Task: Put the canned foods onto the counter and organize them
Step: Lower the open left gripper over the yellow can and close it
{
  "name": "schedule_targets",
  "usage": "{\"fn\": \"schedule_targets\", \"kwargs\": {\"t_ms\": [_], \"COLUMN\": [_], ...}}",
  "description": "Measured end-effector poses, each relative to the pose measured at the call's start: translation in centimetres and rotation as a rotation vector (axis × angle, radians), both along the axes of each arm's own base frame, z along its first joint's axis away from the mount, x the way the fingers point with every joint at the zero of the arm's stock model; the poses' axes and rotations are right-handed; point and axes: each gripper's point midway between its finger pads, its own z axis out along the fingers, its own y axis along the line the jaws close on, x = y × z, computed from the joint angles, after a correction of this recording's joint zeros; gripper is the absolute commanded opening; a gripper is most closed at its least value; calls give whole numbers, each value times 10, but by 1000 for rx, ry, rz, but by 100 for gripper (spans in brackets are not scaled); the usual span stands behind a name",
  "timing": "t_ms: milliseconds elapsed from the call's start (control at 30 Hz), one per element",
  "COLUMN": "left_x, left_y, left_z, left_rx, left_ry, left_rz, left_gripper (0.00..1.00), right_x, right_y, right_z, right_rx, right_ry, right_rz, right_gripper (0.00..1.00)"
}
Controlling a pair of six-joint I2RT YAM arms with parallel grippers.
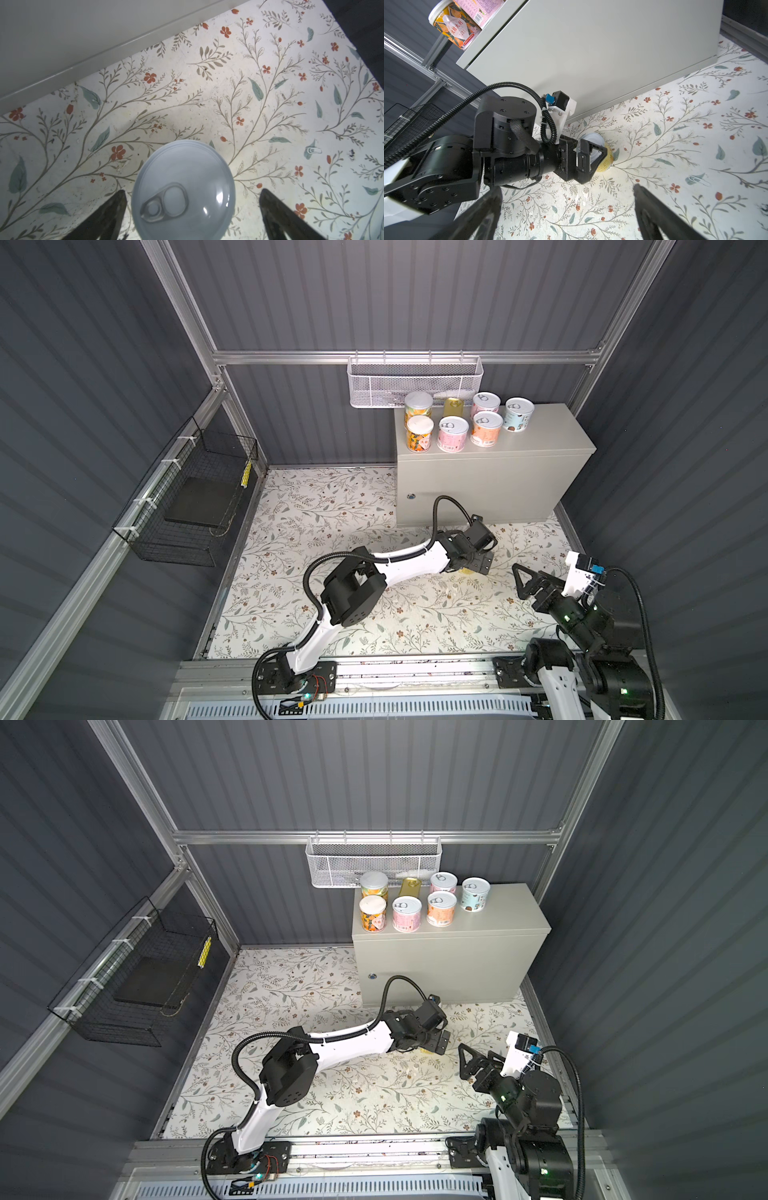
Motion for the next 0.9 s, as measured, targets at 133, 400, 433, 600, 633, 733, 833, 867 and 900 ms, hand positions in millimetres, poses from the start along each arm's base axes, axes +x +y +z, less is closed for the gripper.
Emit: {"fn": "schedule_targets", "kwargs": {"t_ms": [133,400,433,600,633,733,833,867,900], "left_x": [4,9,10,14,14,14,15,15,15], "left_y": [-1,-4,-4,-3,-4,-4,-3,-3,-3], "left_z": [-7,-12,-12,-11,-11,-11,-11,-11,-11], "left_rx": [11,17,18,23,23,25,28,28,28], "left_ry": [5,4,3,-6,-8,-11,-14,-15,-15], "left_rz": [1,-5,-5,-7,-9,-11,-12,-13,-13], "left_gripper": [98,86,85,77,76,69,65,62,60], "right_x": [0,1,1,1,1,1,1,1,1], "right_y": [-1,-5,-5,-6,-6,-6,-6,-6,-6], "right_z": [0,-2,-2,-2,-2,-2,-2,-2,-2], "right_rx": [1,-1,-1,-2,-2,-3,-3,-3,-3], "right_ry": [1,5,5,5,5,5,5,5,6], "right_rz": [-5,-31,-33,-36,-36,-37,-37,-37,-37], "right_gripper": [99,99,99,99,99,99,99,99,99]}}
